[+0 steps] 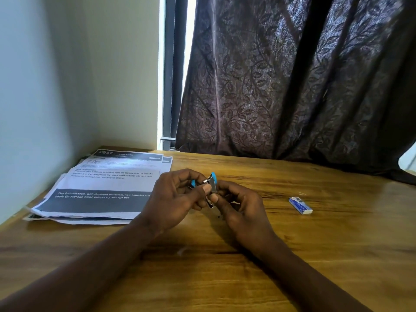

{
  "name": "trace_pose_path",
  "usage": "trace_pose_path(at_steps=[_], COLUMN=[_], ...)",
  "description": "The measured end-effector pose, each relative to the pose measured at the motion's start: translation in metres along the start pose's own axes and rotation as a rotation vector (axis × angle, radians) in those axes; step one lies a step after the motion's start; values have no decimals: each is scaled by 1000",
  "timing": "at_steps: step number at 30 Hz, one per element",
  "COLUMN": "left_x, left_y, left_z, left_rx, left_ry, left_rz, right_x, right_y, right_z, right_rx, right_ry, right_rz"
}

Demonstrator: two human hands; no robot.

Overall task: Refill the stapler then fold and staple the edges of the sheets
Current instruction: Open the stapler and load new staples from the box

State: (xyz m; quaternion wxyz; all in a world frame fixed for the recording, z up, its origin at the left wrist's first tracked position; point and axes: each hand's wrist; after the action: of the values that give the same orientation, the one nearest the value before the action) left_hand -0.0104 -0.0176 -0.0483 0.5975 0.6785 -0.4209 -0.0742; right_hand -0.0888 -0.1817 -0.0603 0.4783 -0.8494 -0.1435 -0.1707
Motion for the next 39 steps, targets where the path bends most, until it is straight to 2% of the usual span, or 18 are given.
trace_pose_path(at_steps=[9,13,16,19,22,24,31,35,39], left_x=[2,3,2,4,5,5,5,3,-1], left_y=[-4,-8,-8,-6,-3,-3,-6,-5,-3], left_z=[6,-5,-8,-8,-10,-12,-16,-20,-17], left_rx=[15,-92,-123,-284,-417,-462,-480,-487,-447], left_ry=[46,135,136,170,231,257,219,73,-35], left_rz=[16,17,20,8,-6,-34,-140,-159,-141], right_x=[0,1,1,5,8,9,5,2,0], right_y=[-1,-6,-8,-9,-11,-11,-14,-21,-28], right_z=[7,-1,-5,-13,-20,-20,-23,-22,-8], right_rx=[-6,422,600,849,1025,1044,717,695,736], right_ry=[7,153,174,250,310,309,105,-94,-272], right_rz=[83,162,156,187,250,286,450,487,444])
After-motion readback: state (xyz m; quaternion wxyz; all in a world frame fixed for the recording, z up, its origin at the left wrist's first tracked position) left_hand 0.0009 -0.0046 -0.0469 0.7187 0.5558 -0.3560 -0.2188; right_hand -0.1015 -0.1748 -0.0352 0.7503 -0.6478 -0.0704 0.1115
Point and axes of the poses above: each hand's wrist, its own x-axis towards the middle knuckle, its own z-axis out of the palm, y = z × x, and after that the axes turned 14 degrees about -y, right-handed
